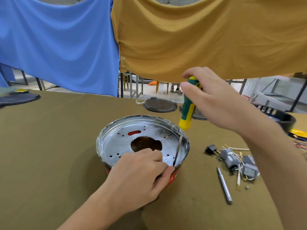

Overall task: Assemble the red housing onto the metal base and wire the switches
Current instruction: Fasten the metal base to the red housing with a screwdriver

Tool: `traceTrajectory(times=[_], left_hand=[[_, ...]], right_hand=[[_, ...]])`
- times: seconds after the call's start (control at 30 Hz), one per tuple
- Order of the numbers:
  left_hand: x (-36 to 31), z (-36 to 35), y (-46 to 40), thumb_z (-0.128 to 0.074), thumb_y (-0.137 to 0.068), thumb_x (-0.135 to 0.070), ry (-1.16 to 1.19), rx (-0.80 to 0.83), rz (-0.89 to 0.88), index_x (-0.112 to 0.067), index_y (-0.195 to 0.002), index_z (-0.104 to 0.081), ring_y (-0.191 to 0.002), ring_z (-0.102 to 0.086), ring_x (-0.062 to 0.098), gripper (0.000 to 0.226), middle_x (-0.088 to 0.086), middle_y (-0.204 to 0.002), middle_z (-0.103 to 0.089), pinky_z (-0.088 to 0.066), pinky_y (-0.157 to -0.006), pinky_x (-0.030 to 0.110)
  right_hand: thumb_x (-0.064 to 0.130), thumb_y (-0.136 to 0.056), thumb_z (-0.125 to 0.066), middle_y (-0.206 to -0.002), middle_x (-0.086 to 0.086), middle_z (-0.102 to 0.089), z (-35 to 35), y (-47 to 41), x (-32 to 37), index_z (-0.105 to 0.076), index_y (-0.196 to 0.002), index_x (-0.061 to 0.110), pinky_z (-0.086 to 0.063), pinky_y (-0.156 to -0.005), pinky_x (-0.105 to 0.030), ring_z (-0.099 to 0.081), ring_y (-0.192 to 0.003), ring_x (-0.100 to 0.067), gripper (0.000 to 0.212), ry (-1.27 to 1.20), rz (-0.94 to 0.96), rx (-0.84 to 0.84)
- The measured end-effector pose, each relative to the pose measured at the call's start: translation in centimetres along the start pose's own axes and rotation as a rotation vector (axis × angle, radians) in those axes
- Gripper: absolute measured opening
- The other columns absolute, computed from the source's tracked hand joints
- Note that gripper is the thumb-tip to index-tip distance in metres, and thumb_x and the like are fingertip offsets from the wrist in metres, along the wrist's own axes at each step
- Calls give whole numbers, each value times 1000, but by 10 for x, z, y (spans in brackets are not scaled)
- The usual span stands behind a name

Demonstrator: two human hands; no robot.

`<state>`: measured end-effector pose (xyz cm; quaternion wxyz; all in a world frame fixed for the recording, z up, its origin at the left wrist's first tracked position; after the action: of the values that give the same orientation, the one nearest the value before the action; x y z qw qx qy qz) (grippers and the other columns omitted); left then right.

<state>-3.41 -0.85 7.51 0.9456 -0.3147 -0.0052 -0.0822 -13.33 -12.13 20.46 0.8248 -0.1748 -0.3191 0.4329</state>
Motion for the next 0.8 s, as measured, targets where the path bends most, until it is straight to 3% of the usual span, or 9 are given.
traceTrajectory(times=[0.03, 0.1, 0.17, 0.3, 0.43, 0.5, 0.6, 0.7, 0.8], left_hand=[[-2, 1, 0, -40, -99, -43, -6, -19, -22, -27, -69, -62, -60, -45, 7, 41, -12, -65, -49, -35, -42, 23], [-3, 1, 0, -46, -95, -44, -27, -20, -54, -31, -77, -65, -62, -46, 4, 29, -15, -68, -49, -24, -46, 15], [-3, 1, 0, -47, -94, -45, -14, 2, -55, -31, -75, -62, -63, -45, 3, 27, -16, -68, -45, -12, -49, 10], [-3, 1, -1, -48, -92, -45, 4, 31, -28, -31, -69, -59, -61, -41, 3, 29, -16, -66, -37, -8, -48, 8], [-2, 2, -2, -46, -91, -46, 28, 39, 3, -30, -66, -60, -59, -34, 1, 32, -16, -66, -36, -17, -45, 10], [-2, 2, -2, -46, -91, -46, 30, 36, 0, -30, -65, -58, -59, -30, 1, 33, -16, -66, -34, -21, -43, 12], [-3, 4, -2, -46, -91, -46, 14, 24, -9, -30, -65, -57, -58, -29, 1, 33, -17, -66, -32, -12, -45, 8], [-3, 4, -3, -46, -90, -45, 14, 14, -7, -30, -65, -59, -58, -29, 1, 32, -16, -66, -29, -10, -46, 9], [-3, 3, -2, -45, -90, -47, 7, 24, 7, -30, -65, -60, -54, -37, 2, 33, -15, -63, -37, -13, -43, 10]], right_hand=[[35, -100, -46, -106, -1, -59, 0, 0, -2, -55, -124, 29, -37, -62, -23, -49, -69, -8, 26, -120, -2, 82], [29, -99, -53, -98, -7, -62, 8, 2, -3, -59, -119, 36, -39, -55, -24, -48, -63, -11, 23, -294, 13, 156], [38, -93, -62, -77, -1, -59, 16, 3, -1, -65, -101, 34, -38, -51, -19, -45, -54, -7, 10, -210, 54, 81], [60, -88, -58, -53, -2, -47, 16, 2, 3, -63, -74, 21, -31, -44, -26, -35, -43, -10, 42, 91, 11, -129], [35, -99, -49, -79, 2, -58, 7, 4, 3, -61, -107, 31, -34, -52, -25, -42, -53, -3, 16, -151, 2, 127], [24, -96, -57, -90, 0, -62, 13, 7, 0, -61, -113, 31, -38, -53, -30, -47, -58, -12, 19, -300, 4, 254], [42, -84, -67, -73, 7, -60, 22, 6, -2, -65, -94, 30, -39, -53, -24, -47, -49, -5, 15, -145, 30, 149], [57, -81, -67, -61, -3, -60, 17, 5, 5, -60, -77, 16, -42, -49, -30, -51, -50, -19, 42, 65, 3, -78], [60, -89, -54, -66, -3, -56, 6, 4, 7, -57, -89, 17, -38, -52, -34, -47, -55, -20, 43, 84, -8, -42]])
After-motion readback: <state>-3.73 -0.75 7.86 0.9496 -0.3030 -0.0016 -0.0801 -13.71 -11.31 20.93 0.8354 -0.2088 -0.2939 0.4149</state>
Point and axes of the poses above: each hand's wrist, its own y-axis away from the middle knuckle, its own z-axis out of the back of the hand, x = y × z, the point moved 6 cm from there along -y, towards the middle knuckle
